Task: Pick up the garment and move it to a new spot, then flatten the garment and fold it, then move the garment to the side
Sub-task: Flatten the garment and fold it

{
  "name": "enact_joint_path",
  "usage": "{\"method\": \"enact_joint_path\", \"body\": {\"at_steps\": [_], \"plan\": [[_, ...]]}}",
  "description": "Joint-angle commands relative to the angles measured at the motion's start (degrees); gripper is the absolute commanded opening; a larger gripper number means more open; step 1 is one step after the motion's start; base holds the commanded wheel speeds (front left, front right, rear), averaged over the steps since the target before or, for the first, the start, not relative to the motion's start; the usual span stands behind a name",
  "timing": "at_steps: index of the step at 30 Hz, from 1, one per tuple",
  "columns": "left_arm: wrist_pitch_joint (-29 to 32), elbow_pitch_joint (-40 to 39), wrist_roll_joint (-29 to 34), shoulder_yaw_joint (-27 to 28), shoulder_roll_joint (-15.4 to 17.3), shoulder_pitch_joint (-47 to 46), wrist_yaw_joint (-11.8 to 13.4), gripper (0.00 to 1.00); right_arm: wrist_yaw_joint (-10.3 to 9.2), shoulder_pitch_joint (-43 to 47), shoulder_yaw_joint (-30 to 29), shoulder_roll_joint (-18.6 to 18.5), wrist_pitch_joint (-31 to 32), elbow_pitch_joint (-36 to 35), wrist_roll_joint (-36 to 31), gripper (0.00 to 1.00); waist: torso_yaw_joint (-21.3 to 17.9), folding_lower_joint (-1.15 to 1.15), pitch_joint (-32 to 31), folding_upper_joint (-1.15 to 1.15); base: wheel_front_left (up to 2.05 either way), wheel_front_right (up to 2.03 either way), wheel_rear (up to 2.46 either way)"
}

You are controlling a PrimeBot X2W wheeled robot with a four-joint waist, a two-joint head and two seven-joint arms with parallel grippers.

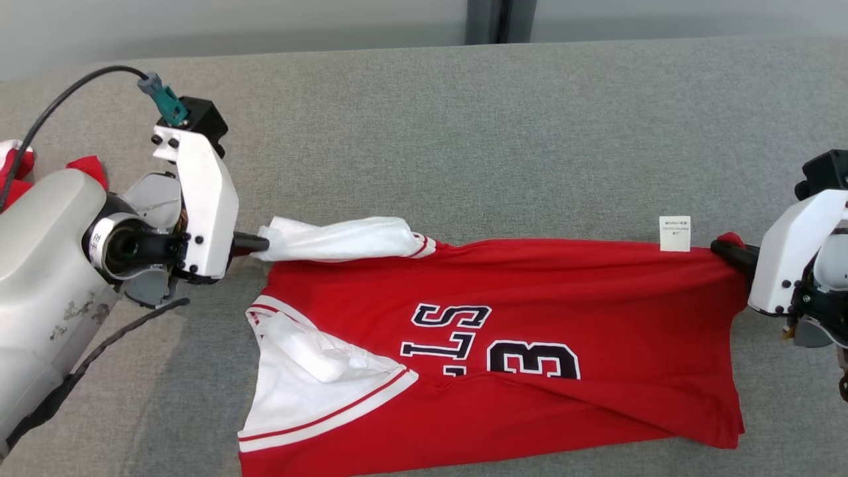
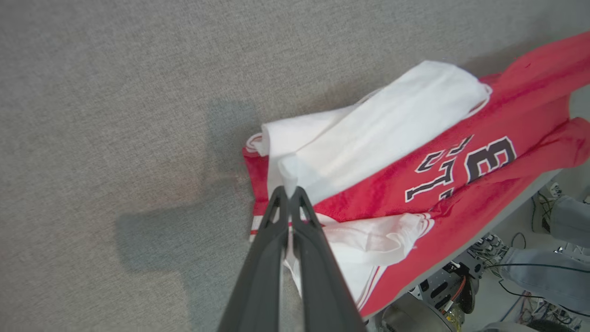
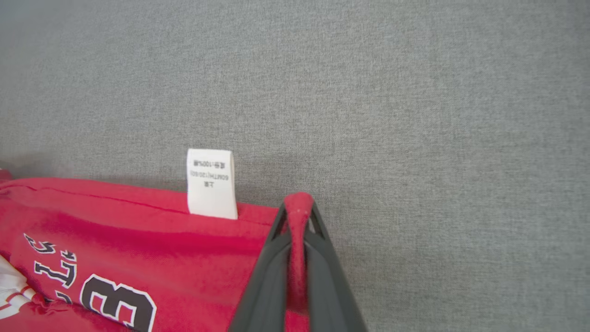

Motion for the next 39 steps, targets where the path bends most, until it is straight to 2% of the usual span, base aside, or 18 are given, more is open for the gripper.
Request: {"method": "enact_joint_path", "body": {"at_steps": [1, 11, 16, 29, 39], "plan": [[0.6, -0.6, -0.7, -0.1, 0.4, 0.9, 0.5, 0.00, 0.10, 0.8, -0.2, -0.6, 0.4, -0.2, -0.3, 0.00, 0.2, 0.00, -0.1, 0.00, 0.00, 0.00, 0.00], [2.6, -4.8, -1.4, -0.9, 2.0, 3.3, 2.4, 0.00, 0.10, 3.5, -1.0, -0.9, 6.2, -0.8, 0.2, 0.00, 0.6, 0.00, -1.6, 0.00, 0.00, 0.00, 0.00], [6.3, -7.5, -3.0, -1.9, 3.2, 4.5, 3.4, 0.00, 0.10, 4.8, -0.9, -0.6, 8.3, -2.8, -0.3, 0.00, 0.3, 0.00, -2.4, 0.00, 0.00, 0.00, 0.00], [14.6, -17.3, -6.9, -4.5, 7.1, 9.1, 7.1, 0.00, 0.10, 7.0, 1.0, -1.0, 10.1, -5.9, 0.1, 0.00, 0.1, 0.00, -4.2, 0.00, 0.00, 0.00, 0.00], [15.5, -21.4, -7.8, -4.6, 9.2, 10.4, 8.9, 0.00, 0.10, 7.7, 2.3, -1.5, 12.1, -6.9, 0.3, 0.00, 0.0, 0.00, -4.1, 0.00, 0.00, 0.00, 0.00]]}}
